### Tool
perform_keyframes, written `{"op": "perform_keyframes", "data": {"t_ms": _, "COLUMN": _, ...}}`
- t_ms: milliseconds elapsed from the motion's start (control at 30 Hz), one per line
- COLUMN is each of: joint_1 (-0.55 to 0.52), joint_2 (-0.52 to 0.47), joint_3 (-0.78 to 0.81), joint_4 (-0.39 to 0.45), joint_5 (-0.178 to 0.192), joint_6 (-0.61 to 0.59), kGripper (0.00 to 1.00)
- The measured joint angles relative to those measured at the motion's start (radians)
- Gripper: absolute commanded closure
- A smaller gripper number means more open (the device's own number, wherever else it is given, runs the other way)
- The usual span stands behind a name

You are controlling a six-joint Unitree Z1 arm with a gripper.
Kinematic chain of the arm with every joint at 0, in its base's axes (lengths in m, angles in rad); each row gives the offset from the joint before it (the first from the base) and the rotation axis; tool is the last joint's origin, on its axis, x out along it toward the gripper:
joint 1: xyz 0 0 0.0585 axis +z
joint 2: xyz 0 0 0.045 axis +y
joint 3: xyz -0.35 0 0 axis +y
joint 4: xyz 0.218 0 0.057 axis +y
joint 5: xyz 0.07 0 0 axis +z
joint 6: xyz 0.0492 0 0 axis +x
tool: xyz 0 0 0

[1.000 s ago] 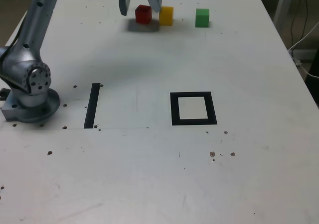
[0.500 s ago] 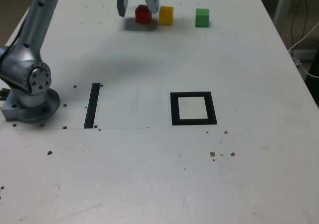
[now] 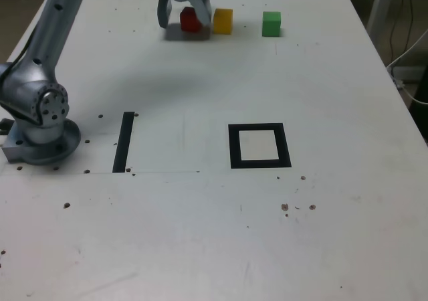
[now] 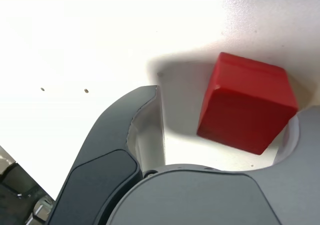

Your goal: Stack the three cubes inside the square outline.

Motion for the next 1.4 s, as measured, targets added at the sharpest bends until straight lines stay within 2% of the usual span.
{"op": "perform_keyframes", "data": {"t_ms": 433, "joint_1": 0.0, "joint_2": 0.008, "joint_3": -0.01, "joint_4": 0.013, "joint_5": 0.0, "joint_6": -0.022, "kGripper": 0.63}}
{"op": "perform_keyframes", "data": {"t_ms": 533, "joint_1": 0.0, "joint_2": 0.008, "joint_3": -0.01, "joint_4": 0.013, "joint_5": -0.004, "joint_6": -0.022, "kGripper": 0.69}}
{"op": "perform_keyframes", "data": {"t_ms": 1200, "joint_1": -0.014, "joint_2": 0.003, "joint_3": -0.005, "joint_4": 0.022, "joint_5": -0.01, "joint_6": -0.023, "kGripper": 0.71}}
{"op": "perform_keyframes", "data": {"t_ms": 1400, "joint_1": -0.065, "joint_2": -0.101, "joint_3": 0.072, "joint_4": 0.025, "joint_5": -0.018, "joint_6": -0.052, "kGripper": 0.71}}
